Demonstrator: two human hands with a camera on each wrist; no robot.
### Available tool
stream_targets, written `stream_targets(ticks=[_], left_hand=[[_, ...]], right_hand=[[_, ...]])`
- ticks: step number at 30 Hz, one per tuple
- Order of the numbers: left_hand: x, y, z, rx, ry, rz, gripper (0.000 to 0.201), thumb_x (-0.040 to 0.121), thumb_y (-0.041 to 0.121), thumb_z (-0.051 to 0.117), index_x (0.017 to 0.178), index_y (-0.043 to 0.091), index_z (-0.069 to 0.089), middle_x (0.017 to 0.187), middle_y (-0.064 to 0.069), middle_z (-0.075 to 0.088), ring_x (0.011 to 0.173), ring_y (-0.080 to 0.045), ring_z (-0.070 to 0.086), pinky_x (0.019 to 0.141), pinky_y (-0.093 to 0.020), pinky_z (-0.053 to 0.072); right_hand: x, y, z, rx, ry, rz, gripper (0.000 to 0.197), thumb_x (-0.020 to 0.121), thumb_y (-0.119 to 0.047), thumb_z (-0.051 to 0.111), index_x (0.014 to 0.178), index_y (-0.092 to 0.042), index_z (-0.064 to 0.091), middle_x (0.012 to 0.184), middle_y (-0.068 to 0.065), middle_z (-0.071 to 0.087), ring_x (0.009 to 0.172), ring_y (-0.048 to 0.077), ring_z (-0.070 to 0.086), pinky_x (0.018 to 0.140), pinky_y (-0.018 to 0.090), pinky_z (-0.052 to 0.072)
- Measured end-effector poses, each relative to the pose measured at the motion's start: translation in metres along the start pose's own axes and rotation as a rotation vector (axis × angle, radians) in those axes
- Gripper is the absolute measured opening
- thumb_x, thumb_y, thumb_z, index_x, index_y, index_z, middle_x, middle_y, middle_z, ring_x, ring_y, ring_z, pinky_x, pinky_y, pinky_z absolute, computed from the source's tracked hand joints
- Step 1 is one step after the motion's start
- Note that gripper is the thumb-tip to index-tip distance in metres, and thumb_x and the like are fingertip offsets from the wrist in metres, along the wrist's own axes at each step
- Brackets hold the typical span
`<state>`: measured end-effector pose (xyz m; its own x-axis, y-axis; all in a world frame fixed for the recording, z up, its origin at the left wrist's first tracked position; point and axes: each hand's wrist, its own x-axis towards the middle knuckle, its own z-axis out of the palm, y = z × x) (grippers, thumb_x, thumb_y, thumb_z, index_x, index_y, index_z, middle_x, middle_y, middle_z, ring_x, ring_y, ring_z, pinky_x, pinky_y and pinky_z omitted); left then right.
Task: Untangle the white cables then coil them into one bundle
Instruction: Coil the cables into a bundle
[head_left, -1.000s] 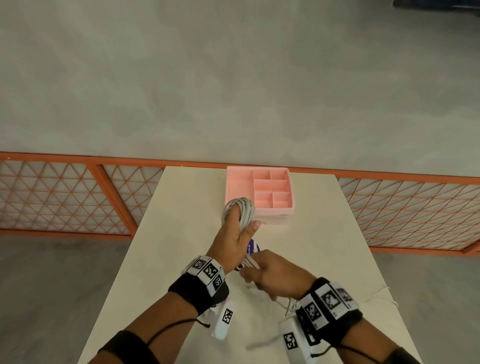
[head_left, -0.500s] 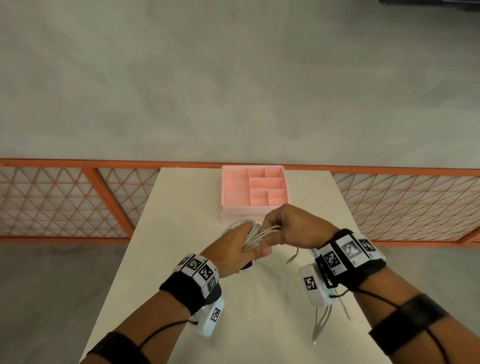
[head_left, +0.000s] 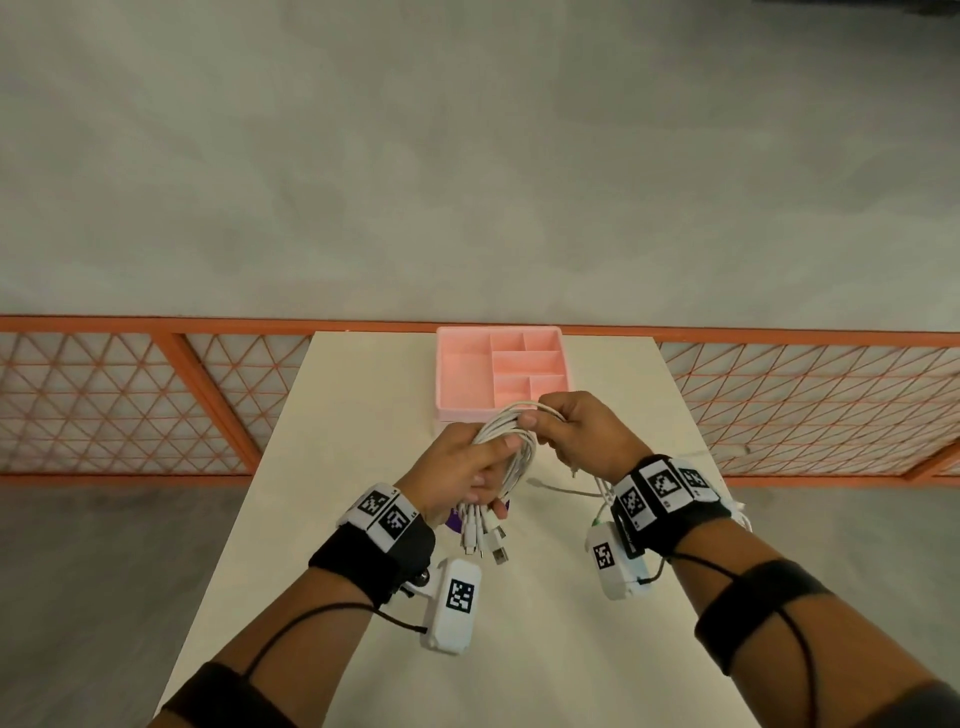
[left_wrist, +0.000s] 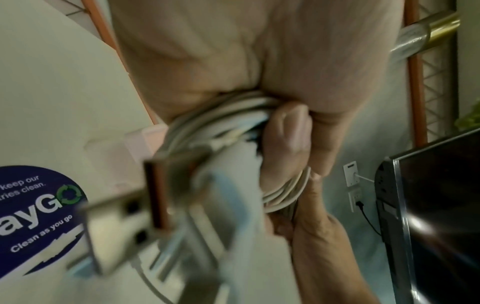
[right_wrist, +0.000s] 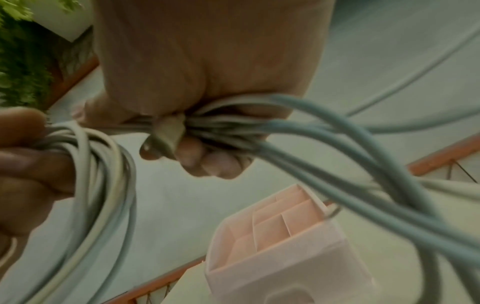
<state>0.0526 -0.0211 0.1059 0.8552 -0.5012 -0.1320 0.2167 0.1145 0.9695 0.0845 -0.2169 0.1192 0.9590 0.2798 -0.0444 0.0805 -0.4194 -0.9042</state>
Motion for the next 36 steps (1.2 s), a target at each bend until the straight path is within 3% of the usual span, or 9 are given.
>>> stream_targets(ticks=[4,11,13,15,18,20,23,31,36], left_hand=[[0.001,-0.002,-0.01,0.027,0.096,-0.006,0.031,0.097,0.028,0.059,0.099,-0.003,0.064,0.054,-0.001,0.027,0.04,-0.013,0.026,0.056,-0.036,0.056],[0.0,-0.003,-0.014,0.006,0.191,-0.038,0.029,0.099,0.027,0.058,0.083,0.002,0.058,0.051,-0.002,0.036,0.039,-0.016,0.034,0.055,-0.035,0.054],[0.0,-0.003,-0.011,-0.1,0.165,-0.047,0.028,0.099,0.028,0.057,0.089,0.002,0.061,0.05,0.001,0.031,0.039,-0.012,0.03,0.056,-0.034,0.053],[0.0,-0.001,-0.008,-0.222,0.139,-0.056,0.034,0.097,0.031,0.058,0.071,0.009,0.059,0.048,0.003,0.027,0.037,-0.011,0.027,0.055,-0.033,0.052],[0.001,0.006,-0.005,-0.379,0.11,-0.059,0.038,0.097,0.031,0.055,0.065,0.016,0.043,0.046,0.004,0.025,0.036,-0.01,0.024,0.052,-0.032,0.051],[0.002,0.009,-0.002,-0.414,0.107,-0.046,0.036,0.096,0.033,0.055,0.068,0.016,0.041,0.045,0.005,0.025,0.035,-0.009,0.024,0.051,-0.031,0.05],[0.003,0.01,0.0,-0.411,0.125,-0.029,0.037,0.095,0.037,0.057,0.069,0.015,0.041,0.045,0.004,0.024,0.034,-0.01,0.023,0.05,-0.031,0.049],[-0.004,0.005,-0.011,-0.601,0.045,-0.137,0.039,0.095,0.043,0.052,0.067,0.016,0.043,0.041,0.007,0.027,0.031,-0.006,0.026,0.048,-0.028,0.046],[-0.001,0.009,-0.007,-0.658,-0.008,-0.123,0.041,0.099,0.042,0.047,0.068,0.016,0.044,0.042,0.008,0.028,0.032,-0.005,0.029,0.05,-0.029,0.048]], right_hand=[[-0.002,0.002,-0.002,0.185,-0.078,0.05,0.025,0.09,-0.024,0.071,0.074,-0.006,0.063,0.053,0.003,0.05,0.05,0.023,0.052,0.053,0.03,0.044],[0.01,0.01,-0.01,0.213,-0.213,0.107,0.012,0.091,-0.004,0.066,0.101,0.001,0.069,0.062,0.006,0.052,0.05,0.02,0.046,0.053,0.031,0.044],[0.015,0.013,-0.005,0.057,-0.187,0.033,0.013,0.096,-0.011,0.061,0.107,-0.008,0.068,0.068,0.002,0.054,0.056,0.017,0.047,0.055,0.031,0.043],[0.015,0.017,0.004,-0.166,-0.146,-0.067,0.021,0.101,-0.022,0.052,0.119,-0.014,0.061,0.073,-0.011,0.056,0.059,0.007,0.049,0.062,0.026,0.045],[0.011,0.024,0.021,-0.34,-0.063,-0.196,0.019,0.104,-0.022,0.041,0.118,-0.012,0.049,0.082,0.001,0.063,0.07,0.014,0.06,0.069,0.038,0.049],[0.006,0.026,0.034,-0.332,0.009,-0.213,0.015,0.102,-0.019,0.04,0.114,-0.012,0.045,0.083,0.009,0.066,0.072,0.023,0.064,0.069,0.043,0.052],[-0.001,0.027,0.052,-0.234,0.132,-0.198,0.013,0.101,-0.021,0.041,0.111,-0.014,0.045,0.08,0.001,0.066,0.068,0.017,0.065,0.063,0.037,0.053],[-0.005,0.031,0.057,-0.276,0.038,-0.233,0.021,0.103,-0.022,0.043,0.12,-0.011,0.04,0.089,0.007,0.068,0.075,0.021,0.065,0.068,0.041,0.053],[-0.004,0.031,0.061,-0.209,0.062,-0.156,0.042,0.092,-0.041,0.057,0.122,-0.022,0.035,0.097,-0.005,0.066,0.086,0.012,0.067,0.078,0.039,0.057]])
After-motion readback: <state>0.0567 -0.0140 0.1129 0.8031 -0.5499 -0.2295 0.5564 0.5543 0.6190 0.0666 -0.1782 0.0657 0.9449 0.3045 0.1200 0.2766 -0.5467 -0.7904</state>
